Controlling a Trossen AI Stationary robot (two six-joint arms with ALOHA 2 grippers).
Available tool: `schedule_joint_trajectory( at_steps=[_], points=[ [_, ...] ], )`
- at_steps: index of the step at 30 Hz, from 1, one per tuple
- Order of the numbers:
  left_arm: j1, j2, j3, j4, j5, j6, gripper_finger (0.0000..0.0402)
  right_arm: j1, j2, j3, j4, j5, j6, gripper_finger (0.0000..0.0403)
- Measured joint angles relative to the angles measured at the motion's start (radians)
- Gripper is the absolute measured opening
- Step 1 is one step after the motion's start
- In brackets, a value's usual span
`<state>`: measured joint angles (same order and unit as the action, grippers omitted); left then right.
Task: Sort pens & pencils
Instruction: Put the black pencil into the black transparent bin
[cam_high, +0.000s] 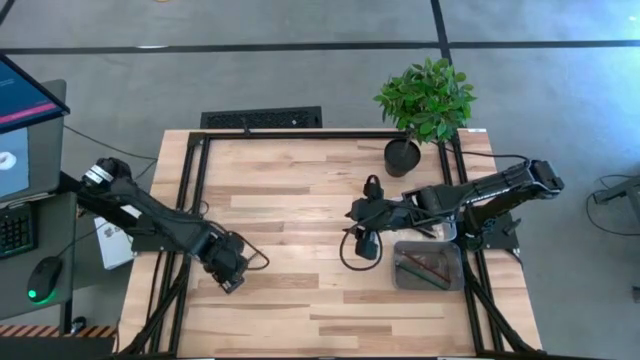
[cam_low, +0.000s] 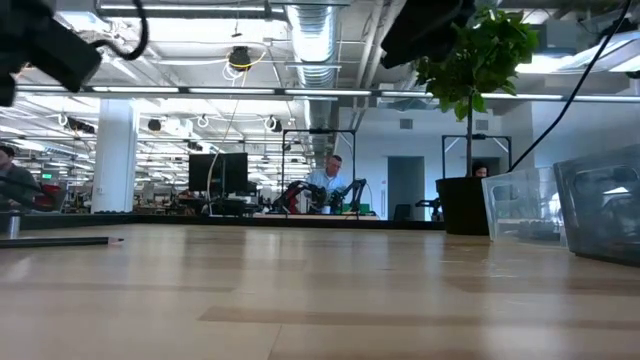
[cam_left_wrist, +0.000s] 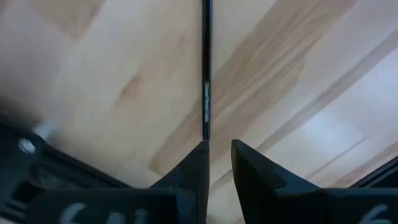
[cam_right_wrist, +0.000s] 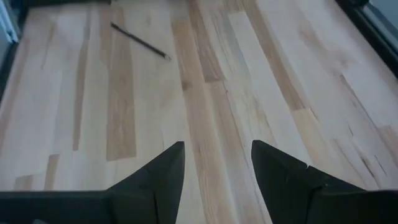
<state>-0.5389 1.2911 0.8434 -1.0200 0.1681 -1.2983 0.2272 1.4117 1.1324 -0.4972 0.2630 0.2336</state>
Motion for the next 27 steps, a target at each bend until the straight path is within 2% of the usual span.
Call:
schedule_joint_trajectory(
  at_steps=[7,17,27],
  points=[
    [-0.073,0.122,-0.001,0.004,0.066,-0.138,0.0057,0.000,0.000,0.000,0.014,0.000,-0.007,0.0209],
    [-0.081,0.268,-0.001,0.095,0.081,-0.113,0.0057,0.000,0.000,0.000,0.013,0.000,-0.008,0.0209],
    [-0.078,0.280,-0.001,0.096,0.085,-0.095,0.0057,0.000,0.000,0.000,0.012,0.000,-0.007,0.0209]
  ],
)
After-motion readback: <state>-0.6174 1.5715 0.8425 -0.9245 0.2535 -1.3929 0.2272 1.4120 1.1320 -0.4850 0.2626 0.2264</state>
